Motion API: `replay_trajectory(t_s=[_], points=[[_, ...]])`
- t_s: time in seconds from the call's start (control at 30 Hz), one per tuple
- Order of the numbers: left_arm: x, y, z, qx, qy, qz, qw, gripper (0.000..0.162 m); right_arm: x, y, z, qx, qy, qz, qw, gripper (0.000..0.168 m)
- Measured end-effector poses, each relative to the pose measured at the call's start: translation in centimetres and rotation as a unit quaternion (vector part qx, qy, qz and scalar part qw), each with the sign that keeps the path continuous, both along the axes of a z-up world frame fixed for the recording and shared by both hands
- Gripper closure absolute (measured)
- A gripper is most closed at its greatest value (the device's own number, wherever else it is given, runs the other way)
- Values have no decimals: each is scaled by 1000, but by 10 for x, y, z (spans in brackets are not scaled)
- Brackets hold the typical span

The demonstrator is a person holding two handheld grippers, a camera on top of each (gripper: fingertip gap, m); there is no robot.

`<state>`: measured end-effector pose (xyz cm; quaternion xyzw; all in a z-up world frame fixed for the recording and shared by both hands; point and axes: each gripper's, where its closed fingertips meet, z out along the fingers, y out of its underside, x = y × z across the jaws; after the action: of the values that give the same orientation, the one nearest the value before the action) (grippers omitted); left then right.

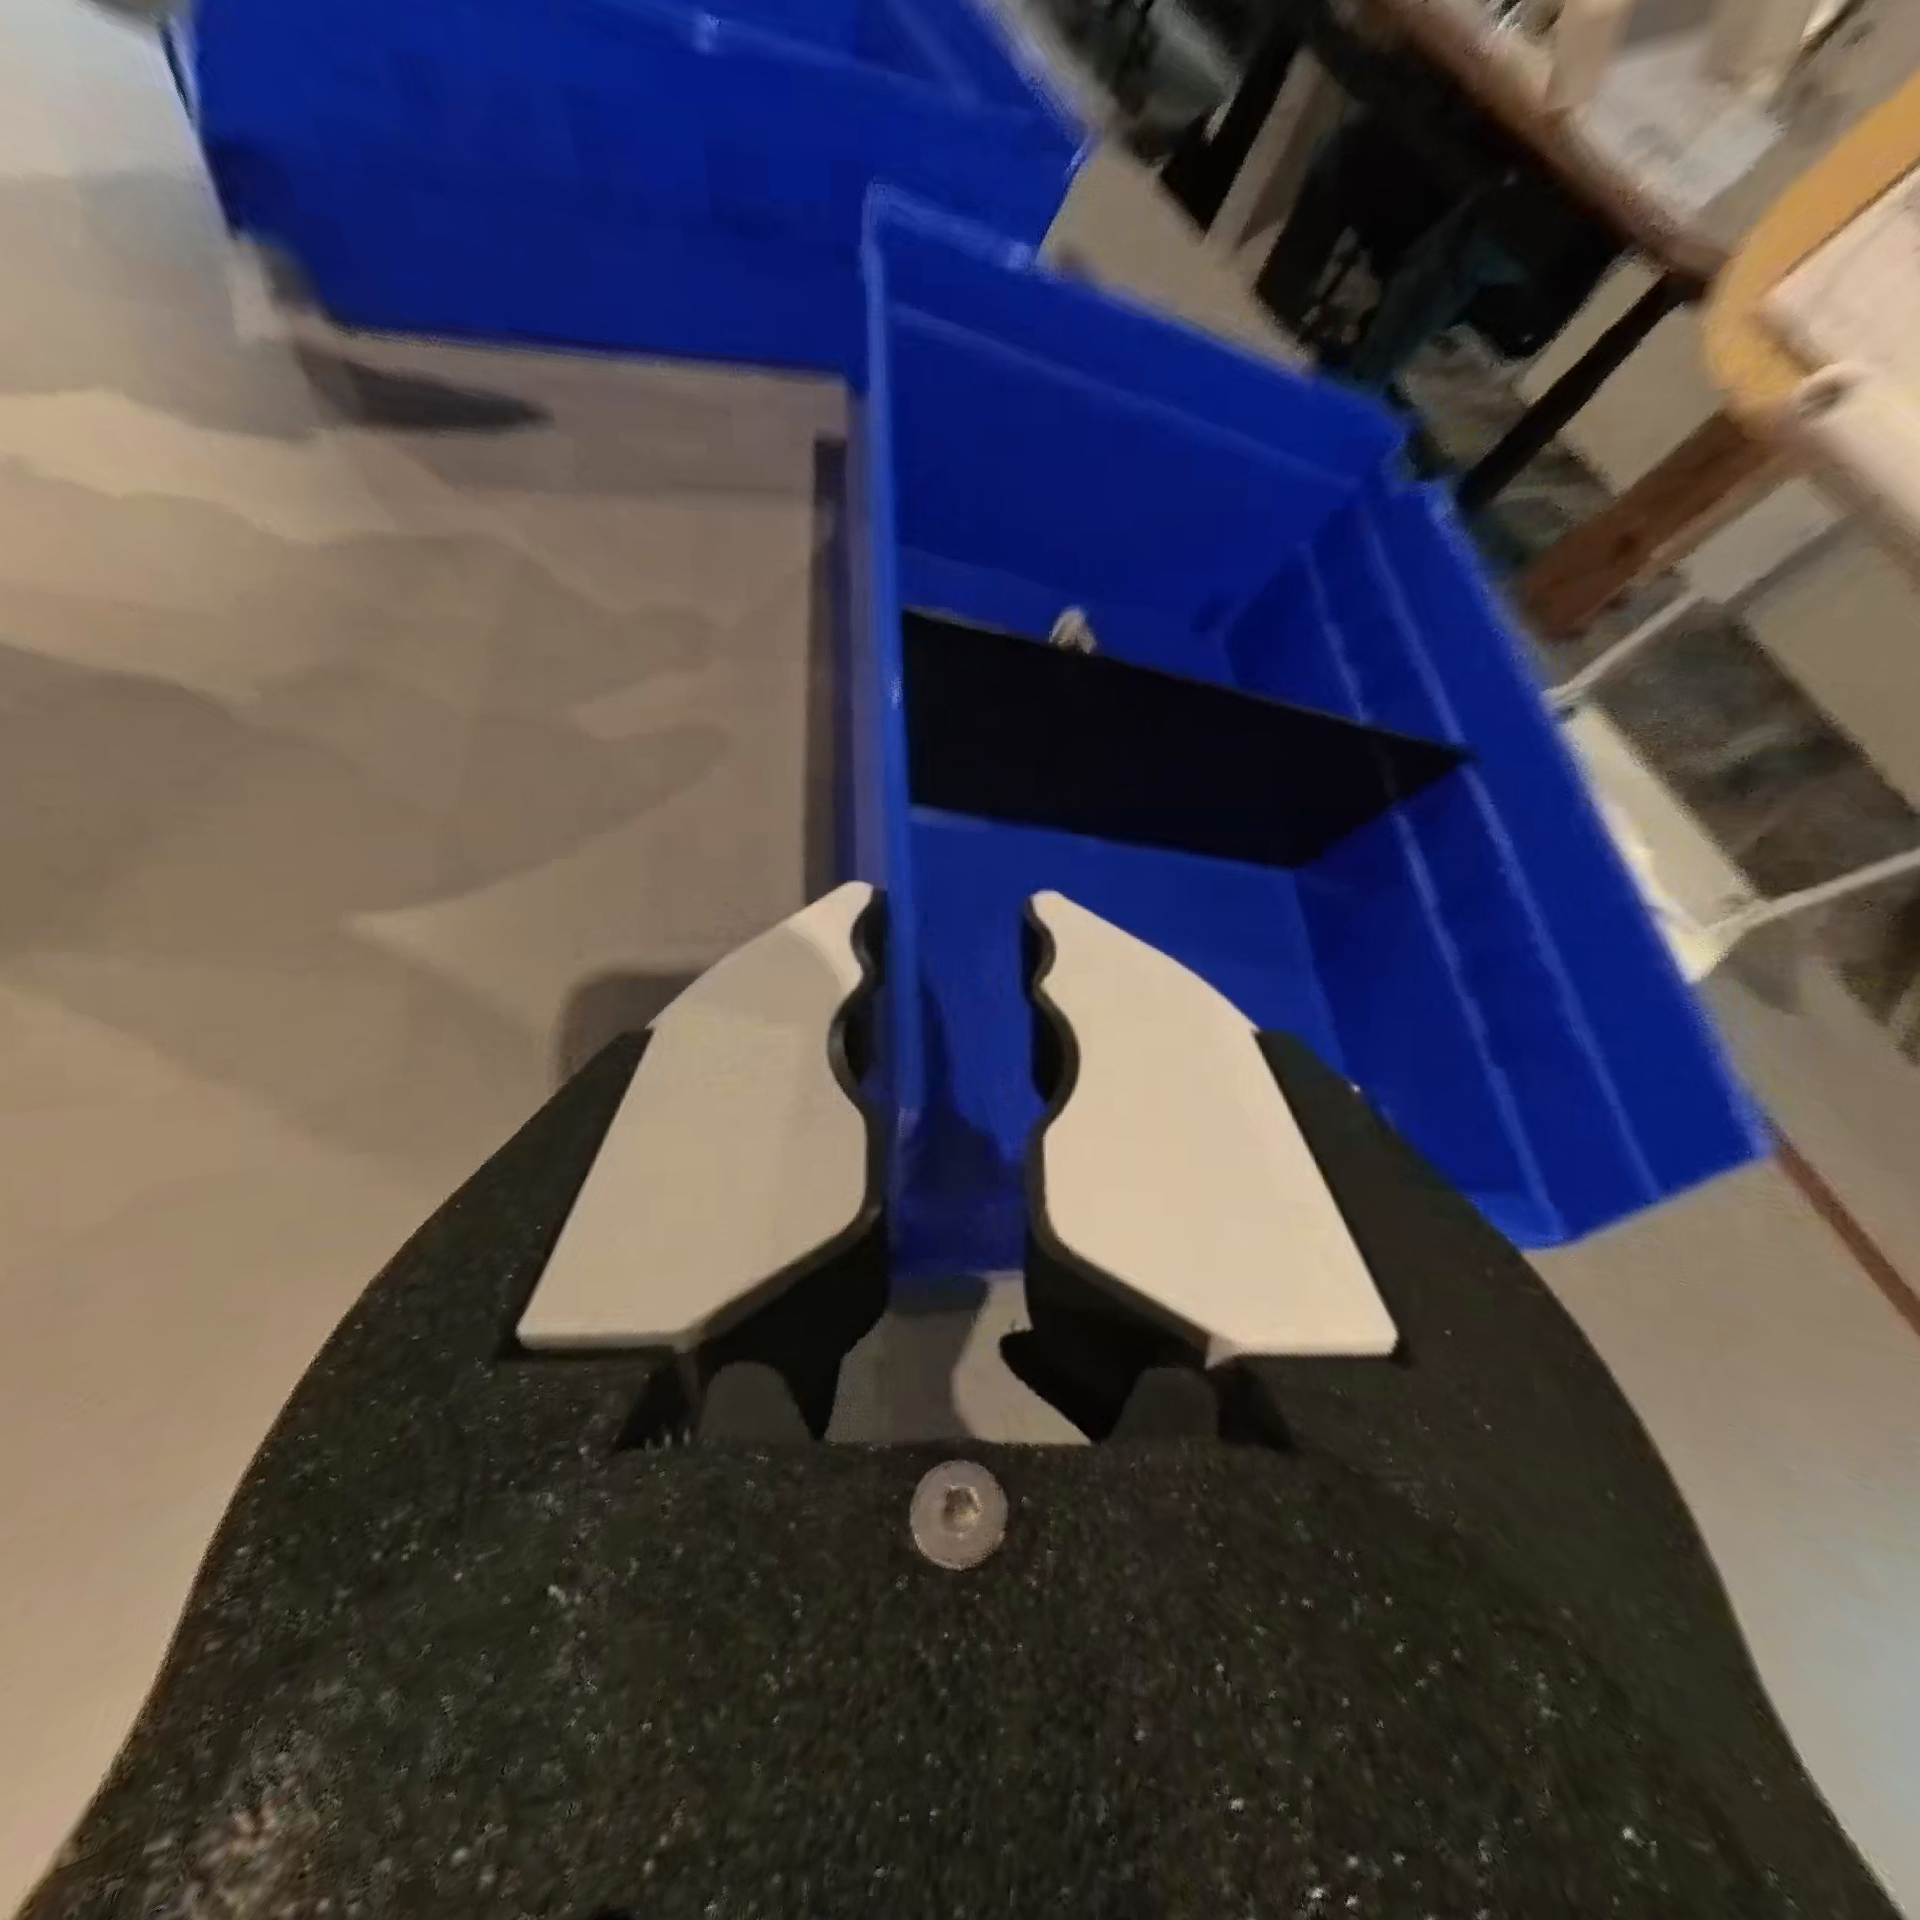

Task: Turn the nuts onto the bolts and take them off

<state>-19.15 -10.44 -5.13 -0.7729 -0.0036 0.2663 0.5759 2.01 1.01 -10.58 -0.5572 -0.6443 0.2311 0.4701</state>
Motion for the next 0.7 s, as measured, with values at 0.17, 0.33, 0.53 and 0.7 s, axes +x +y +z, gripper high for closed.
replay_trajectory(t_s=[0.17,0.33,0.53,0.7], points=[[-32,-8,-16,-56,-26,59,996,65,30,-14,45,10,143,-6,990,149],[-51,1,-57,-136,-111,43,984,75,57,-20,52,13,186,-20,982,154],[-55,4,-88,-209,-127,33,969,124,67,-23,42,-9,190,-18,981,157],[-62,0,-91,-235,-73,45,968,152,66,-19,26,-27,172,-25,984,157]])
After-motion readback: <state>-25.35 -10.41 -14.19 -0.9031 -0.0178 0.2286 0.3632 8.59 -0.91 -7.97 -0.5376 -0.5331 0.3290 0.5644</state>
